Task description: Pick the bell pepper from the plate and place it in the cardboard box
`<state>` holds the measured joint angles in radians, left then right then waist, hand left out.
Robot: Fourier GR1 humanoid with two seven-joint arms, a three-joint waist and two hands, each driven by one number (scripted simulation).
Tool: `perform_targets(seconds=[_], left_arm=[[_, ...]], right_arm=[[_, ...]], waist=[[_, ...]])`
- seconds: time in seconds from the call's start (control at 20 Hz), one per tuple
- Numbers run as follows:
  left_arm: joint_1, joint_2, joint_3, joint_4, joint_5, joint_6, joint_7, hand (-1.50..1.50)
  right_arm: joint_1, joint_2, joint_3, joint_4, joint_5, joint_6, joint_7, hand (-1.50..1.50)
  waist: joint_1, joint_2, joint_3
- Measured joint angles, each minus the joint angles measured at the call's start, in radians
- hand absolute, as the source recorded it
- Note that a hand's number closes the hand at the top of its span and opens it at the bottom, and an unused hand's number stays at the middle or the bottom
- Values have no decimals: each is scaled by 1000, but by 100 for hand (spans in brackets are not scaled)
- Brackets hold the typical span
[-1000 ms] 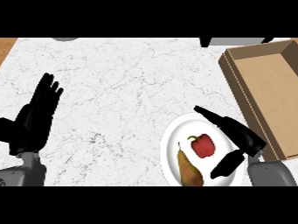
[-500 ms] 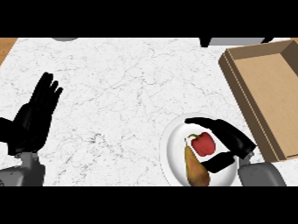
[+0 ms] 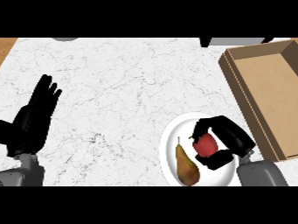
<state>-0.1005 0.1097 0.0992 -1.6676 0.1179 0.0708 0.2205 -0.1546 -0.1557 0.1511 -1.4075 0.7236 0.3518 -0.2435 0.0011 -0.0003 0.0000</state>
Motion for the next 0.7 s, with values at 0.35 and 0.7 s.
perform_targets(seconds=[0.35, 0.7], left_arm=[[-2, -9, -15, -7, -14, 7, 0, 0], [-19, -7, -15, 0, -11, 4, 15, 0]], right_arm=[[-79, 107, 120, -29, 231, -136, 304, 150], [-272, 147, 374, -45, 335, -205, 741, 150]], waist=[[12, -3, -2], [20, -1, -1]])
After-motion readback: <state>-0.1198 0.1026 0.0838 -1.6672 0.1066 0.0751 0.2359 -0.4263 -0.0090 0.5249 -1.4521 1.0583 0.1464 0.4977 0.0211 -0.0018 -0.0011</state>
